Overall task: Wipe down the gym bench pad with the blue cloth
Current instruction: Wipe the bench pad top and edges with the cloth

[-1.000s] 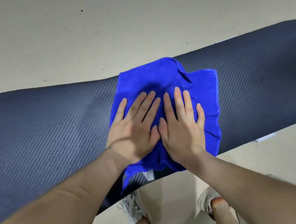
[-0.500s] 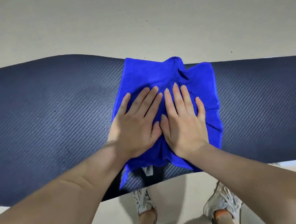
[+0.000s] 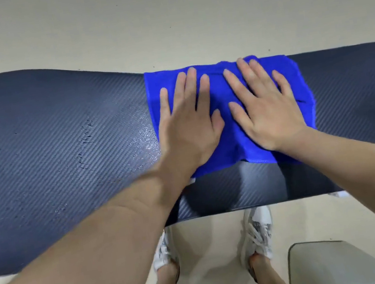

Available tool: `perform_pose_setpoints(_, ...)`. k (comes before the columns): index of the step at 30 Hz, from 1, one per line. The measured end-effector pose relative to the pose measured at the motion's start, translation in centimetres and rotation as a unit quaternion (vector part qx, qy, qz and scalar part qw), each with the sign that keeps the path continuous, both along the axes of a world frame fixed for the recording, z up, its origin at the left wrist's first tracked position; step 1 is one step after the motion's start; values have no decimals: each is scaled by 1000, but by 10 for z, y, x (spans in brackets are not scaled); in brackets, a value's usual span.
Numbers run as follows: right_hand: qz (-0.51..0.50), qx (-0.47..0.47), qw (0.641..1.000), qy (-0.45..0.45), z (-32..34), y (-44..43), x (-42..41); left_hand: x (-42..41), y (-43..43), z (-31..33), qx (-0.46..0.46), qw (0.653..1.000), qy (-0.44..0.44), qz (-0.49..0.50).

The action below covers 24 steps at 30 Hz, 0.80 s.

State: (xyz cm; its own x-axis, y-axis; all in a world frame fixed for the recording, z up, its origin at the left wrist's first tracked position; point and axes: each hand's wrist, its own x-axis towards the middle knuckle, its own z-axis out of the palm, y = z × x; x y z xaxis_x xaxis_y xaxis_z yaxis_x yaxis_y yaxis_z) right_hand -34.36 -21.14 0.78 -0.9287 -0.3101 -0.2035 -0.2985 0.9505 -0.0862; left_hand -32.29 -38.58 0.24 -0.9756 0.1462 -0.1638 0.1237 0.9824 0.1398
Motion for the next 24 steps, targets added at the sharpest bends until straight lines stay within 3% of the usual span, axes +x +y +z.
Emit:
perform_pose_setpoints(3,-14,26,999,-19,4,33,69,60,30,0,35,998,-13,-54)
perform_pose_setpoints(7,35,45,997,-57,9,55,114,101,39,1,9,993,-30,-118)
perform_pose_setpoints(11,52,24,998,-34,3,49,57,56,44,3,15,998,-13,-66)
perform_pose_setpoints(16,-54,-11,998,22,-3,23,-18,-25,52,-2,19,999,26,27)
perform_pose_setpoints(20,-34,-10,999,20,-8,43,16,4,75,-3,6,999,1,51)
perform_pose_setpoints(24,-2,23,1000,-9,-2,100,90,68,115,7,0,998,-53,-25)
